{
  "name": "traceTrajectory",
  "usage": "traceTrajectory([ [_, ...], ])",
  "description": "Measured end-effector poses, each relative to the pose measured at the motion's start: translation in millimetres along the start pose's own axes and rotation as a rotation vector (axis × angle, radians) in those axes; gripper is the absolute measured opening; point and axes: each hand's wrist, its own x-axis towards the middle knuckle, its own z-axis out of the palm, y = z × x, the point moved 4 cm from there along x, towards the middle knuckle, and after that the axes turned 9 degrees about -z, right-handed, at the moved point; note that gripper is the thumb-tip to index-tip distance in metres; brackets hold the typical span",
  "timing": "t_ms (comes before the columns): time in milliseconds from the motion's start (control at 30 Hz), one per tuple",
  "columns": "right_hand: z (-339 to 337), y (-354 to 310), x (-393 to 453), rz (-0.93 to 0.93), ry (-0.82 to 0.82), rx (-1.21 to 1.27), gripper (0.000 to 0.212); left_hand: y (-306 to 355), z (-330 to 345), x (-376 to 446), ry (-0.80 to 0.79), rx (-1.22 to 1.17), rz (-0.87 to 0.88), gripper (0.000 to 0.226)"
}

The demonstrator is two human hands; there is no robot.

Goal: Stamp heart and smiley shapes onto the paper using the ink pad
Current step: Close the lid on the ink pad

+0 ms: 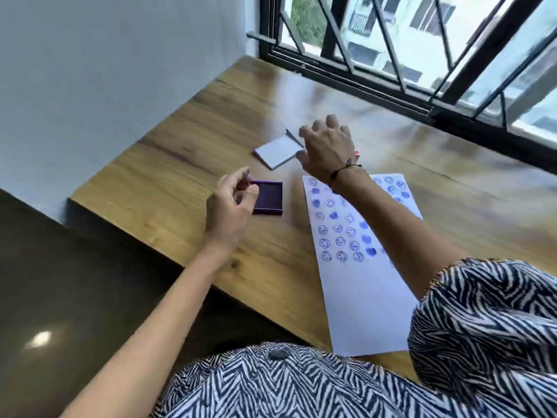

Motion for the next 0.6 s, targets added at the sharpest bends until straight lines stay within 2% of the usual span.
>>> traceTrajectory([
  [67,-1.8,-11.6,16.5,0.018,-0.045,0.118,0.051,-0.1,-1.2,-1.0,0.003,0.021,0.007,0.033],
  [133,5.7,-24.0,32.4,0.064,-0.176,0.182,0.065,0.9,-3.6,-1.3,0.008,0.029,0.016,0.033],
  [333,37.9,-44.0,52.5,0.271,-0.472,0.306,0.09,-1.0,-24.7,-8.0,0.024,0.074,0.068,0.034],
  [467,25.9,-48.1,53.7,0.281,-0.388,0.291,0.076,-1.7,-36.6,-3.0,0.025,0.094,0.042,0.034],
  [500,18.3,-51.4,51.4,0.28,-0.367,0.416,0.072,1.1,-39.3,0.4,0.022,0.105,0.038,0.035],
  [533,11.0,-55.6,48.5,0.284,-0.34,0.643,0.069,4.9,-42.1,5.0,0.01,0.131,0.047,0.037],
  [600,-7.5,-66.3,36.7,0.323,-0.337,1.233,0.065,18.3,-46.0,12.2,-0.062,0.233,0.152,0.05],
])
